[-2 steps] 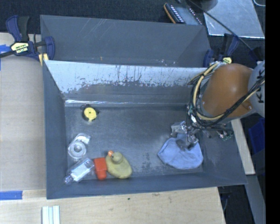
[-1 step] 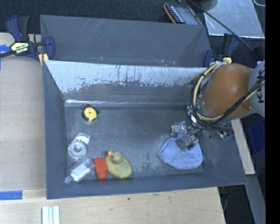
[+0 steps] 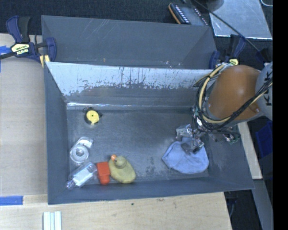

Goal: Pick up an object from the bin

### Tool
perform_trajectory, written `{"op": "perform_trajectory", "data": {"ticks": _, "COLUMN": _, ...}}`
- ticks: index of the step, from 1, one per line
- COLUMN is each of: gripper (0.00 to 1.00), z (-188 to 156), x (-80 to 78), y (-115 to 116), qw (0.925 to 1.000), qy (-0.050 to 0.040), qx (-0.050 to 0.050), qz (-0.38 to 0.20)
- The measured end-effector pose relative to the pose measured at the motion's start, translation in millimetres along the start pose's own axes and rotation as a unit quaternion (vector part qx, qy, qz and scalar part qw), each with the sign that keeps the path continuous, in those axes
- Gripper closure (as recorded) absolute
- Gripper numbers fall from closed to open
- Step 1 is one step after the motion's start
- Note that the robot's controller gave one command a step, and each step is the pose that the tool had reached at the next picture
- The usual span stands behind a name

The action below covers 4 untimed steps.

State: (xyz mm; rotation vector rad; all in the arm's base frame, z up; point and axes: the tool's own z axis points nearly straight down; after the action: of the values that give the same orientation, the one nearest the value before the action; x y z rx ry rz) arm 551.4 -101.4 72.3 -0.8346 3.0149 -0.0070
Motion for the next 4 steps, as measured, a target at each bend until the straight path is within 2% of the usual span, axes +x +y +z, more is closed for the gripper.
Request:
{"op": "perform_trajectory", "data": {"ticks": 2, "gripper": 1.00, "z": -20, "x": 0.6, "y": 1, "qw": 1.0000, "qy": 0.0015, "qx": -0.002, "qz": 0.001}}
{"op": "perform_trajectory", "data": {"ticks": 4, "gripper": 1.00, "z": -37, "x": -1.1, "y": 0, "qw": 1.0000, "qy": -0.0016, "qx": 0.001, "qz": 0.001}}
